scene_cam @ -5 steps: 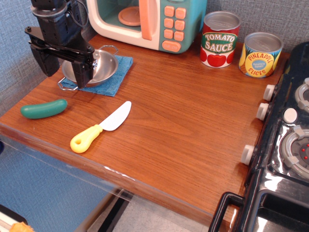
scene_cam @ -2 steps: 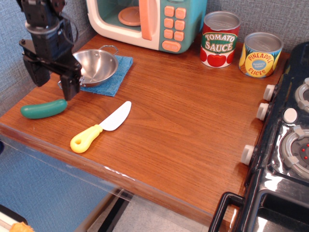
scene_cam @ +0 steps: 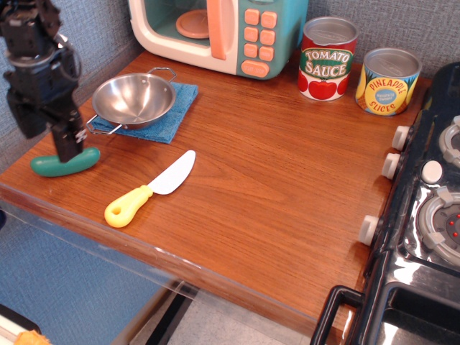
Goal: Move the cucumber to the front right of the table.
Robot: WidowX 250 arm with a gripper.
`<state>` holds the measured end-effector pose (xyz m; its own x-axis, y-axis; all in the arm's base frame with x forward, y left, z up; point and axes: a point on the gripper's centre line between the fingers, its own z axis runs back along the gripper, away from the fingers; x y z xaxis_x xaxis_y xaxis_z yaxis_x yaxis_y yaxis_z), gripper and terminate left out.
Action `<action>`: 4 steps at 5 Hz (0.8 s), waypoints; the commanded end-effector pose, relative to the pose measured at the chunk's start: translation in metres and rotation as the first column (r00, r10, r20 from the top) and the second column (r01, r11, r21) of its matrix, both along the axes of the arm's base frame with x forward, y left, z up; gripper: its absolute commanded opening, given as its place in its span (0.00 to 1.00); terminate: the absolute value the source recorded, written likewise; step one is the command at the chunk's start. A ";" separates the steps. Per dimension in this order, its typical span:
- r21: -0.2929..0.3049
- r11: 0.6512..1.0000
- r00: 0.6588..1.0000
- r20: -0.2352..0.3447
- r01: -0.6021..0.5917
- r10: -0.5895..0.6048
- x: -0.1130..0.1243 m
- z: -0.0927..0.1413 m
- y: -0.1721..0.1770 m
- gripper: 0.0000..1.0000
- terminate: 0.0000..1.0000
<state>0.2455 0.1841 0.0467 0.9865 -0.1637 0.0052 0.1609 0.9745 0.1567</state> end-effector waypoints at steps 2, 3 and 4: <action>0.024 1.000 1.000 -0.015 0.007 -0.007 -0.010 -0.008 0.017 1.00 0.00; 0.019 1.000 1.000 -0.019 0.010 -0.009 -0.004 -0.016 0.015 1.00 0.00; 0.032 0.999 0.999 -0.030 0.026 -0.025 0.005 -0.024 0.008 1.00 0.00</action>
